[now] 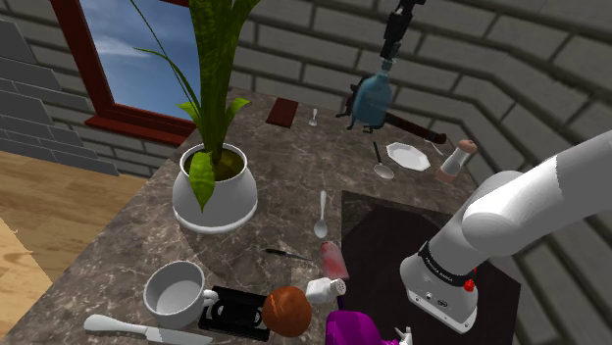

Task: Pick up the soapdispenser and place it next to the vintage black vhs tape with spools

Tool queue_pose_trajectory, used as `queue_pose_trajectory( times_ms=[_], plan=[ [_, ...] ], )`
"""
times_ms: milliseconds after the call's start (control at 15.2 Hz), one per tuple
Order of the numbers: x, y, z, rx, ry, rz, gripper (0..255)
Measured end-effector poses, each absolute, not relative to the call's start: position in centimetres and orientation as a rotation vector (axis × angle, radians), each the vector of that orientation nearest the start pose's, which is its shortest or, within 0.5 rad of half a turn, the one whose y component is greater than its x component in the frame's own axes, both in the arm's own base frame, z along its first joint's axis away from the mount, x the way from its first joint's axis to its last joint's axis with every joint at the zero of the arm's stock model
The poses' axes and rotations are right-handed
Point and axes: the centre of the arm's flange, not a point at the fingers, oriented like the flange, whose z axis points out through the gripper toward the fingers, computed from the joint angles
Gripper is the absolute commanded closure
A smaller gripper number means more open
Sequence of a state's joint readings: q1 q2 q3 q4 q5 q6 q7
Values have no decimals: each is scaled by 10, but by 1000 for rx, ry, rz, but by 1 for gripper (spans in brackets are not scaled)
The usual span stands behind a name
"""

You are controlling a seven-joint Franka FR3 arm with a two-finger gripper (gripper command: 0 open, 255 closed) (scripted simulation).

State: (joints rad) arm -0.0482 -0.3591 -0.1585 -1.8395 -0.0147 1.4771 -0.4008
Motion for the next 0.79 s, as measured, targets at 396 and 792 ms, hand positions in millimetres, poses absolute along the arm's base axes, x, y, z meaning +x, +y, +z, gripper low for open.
queue_pose_trajectory(
  times_ms=[396,792],
  plan=[
    [418,-105,697,-3084,-314,-8,255],
    [409,-78,716,-3084,-315,-7,255]
  ],
)
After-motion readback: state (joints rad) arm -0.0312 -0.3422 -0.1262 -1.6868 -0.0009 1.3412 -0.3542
